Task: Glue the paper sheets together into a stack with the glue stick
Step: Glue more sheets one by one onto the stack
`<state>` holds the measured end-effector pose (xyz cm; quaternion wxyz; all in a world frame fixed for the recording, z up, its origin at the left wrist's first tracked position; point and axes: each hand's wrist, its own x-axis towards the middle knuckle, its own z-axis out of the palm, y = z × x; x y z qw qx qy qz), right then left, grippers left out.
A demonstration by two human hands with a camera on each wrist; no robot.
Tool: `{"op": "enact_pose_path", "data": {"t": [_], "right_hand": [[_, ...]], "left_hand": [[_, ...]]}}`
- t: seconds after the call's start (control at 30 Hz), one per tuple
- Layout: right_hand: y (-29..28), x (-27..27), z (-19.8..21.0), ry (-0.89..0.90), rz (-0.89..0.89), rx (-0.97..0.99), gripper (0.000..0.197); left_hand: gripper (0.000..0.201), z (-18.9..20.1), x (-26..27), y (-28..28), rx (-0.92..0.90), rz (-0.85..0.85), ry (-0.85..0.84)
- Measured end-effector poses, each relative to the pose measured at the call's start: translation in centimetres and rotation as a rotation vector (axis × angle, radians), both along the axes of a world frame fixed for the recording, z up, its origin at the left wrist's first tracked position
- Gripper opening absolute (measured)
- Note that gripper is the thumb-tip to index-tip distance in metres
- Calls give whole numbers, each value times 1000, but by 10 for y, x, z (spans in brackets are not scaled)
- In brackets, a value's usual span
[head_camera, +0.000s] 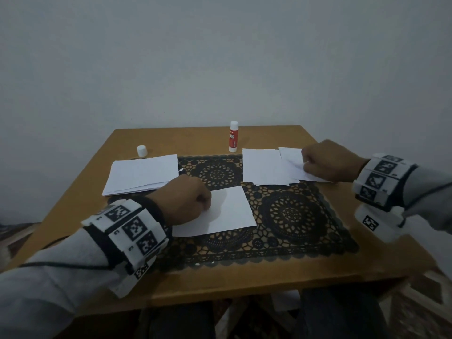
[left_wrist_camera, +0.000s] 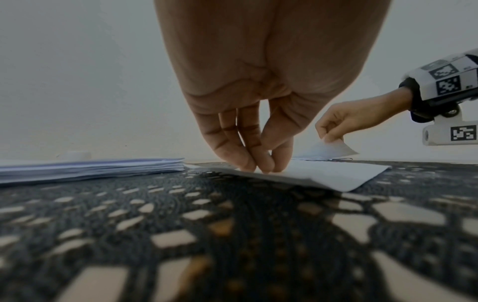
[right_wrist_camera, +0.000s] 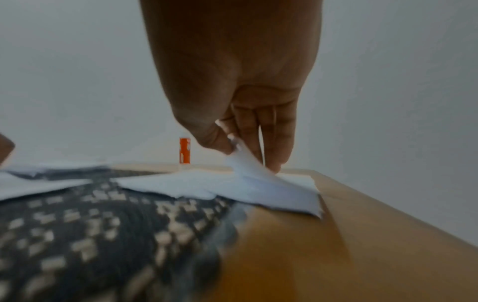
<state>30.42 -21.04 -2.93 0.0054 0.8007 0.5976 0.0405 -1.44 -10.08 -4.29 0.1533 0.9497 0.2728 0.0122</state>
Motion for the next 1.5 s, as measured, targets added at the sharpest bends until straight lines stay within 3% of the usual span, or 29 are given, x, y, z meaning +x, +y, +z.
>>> {"op": "enact_pose_path", "data": {"t": [0.13,0.23,0.4,0.47,0.57,0.67,0.77,0.87,0.93,1.07,1.2,1.5], "right_hand": [[5,-17,23,39,19,252,31],[7,-45,40,124,126,408,20],[6,-93,53,329,246,531,14],[4,-106,57,530,256,548,14],[3,-120,63,896,260,497,11],[7,-125,58,1106,187,459,14],[12,-121,43,1196,63,273,13],[13,-117,24,1236,-3,65,10],[15,-114,12,1224,-41,16,22],[20,-111,-4,1177,-56,-81,27],[26,-110,-12,1079,-38,-117,30],[32,-111,-18,933,16,-120,30]], "left_hand": [[27,-1,-1,0,25,4,-33],[26,0,-1,-1,52,51,-97],[16,4,-2,1,125,180,-402],[27,9,-5,2,21,233,-491],[40,20,-11,10,-314,340,-650],[20,27,-21,14,-629,380,-695],[14,23,-30,16,-671,423,-664],[20,15,-39,23,-591,449,-593],[31,9,-42,27,-561,471,-506],[31,3,-40,22,-528,471,-323],[44,-2,-37,21,-379,502,-192],[40,1,-37,22,-427,521,-93]]}}
